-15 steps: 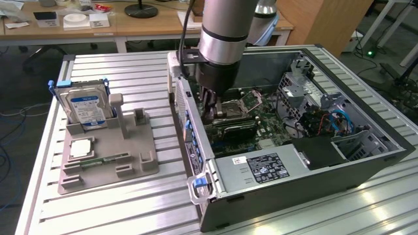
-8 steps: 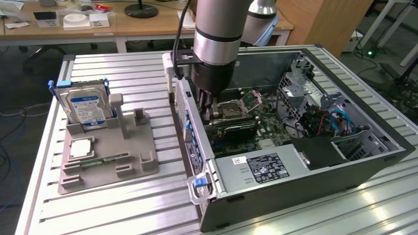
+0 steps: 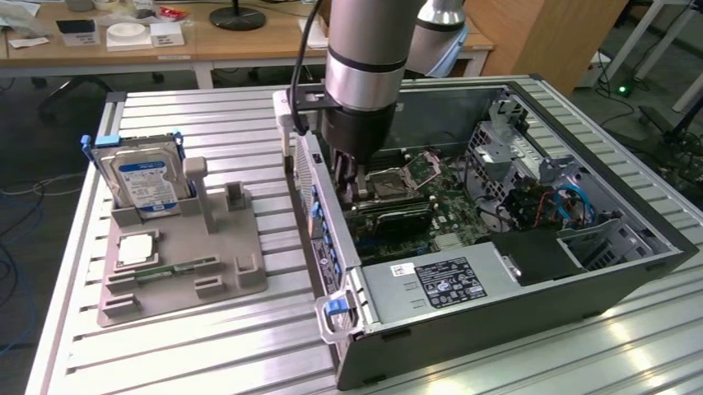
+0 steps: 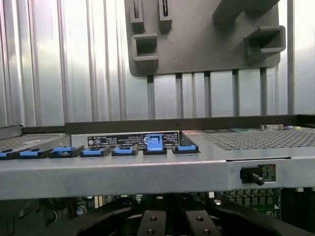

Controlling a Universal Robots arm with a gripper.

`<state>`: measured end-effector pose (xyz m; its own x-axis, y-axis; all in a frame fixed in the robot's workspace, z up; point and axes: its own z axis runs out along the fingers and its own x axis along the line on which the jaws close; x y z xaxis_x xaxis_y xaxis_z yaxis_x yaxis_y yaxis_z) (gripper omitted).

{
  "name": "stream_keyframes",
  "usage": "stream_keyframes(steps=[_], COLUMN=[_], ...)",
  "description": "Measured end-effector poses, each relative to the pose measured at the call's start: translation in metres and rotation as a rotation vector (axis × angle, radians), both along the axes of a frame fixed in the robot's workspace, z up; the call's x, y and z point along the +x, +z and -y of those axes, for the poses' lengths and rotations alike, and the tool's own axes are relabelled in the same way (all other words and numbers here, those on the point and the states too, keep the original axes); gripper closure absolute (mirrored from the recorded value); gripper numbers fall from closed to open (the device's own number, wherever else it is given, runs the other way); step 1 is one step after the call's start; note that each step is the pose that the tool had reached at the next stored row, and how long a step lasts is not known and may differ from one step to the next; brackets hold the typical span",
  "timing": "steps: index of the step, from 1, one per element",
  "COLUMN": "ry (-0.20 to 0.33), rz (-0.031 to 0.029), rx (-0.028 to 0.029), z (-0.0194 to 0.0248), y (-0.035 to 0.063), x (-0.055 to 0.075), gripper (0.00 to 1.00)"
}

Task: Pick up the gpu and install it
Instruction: 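Press down on the gpu until it lock into place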

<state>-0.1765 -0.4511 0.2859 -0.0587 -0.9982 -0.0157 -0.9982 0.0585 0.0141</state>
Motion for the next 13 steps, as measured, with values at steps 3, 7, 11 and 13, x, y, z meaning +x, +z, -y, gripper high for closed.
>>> stream_keyframes(steps=[3, 7, 11, 13], ry=[0.0, 0.0, 0.0, 0.0], rz=[-0.0001, 0.0001, 0.0001, 0.0003], rx=[-0.0003, 0.0, 0.0, 0.0], z=[0.0001, 0.0, 0.0, 0.0], y=[-0.0003, -0.001, -0.002, -0.0026], x=[0.0, -0.0001, -0.0008, -0.0017], gripper=[0.9, 0.9, 0.9, 0.9])
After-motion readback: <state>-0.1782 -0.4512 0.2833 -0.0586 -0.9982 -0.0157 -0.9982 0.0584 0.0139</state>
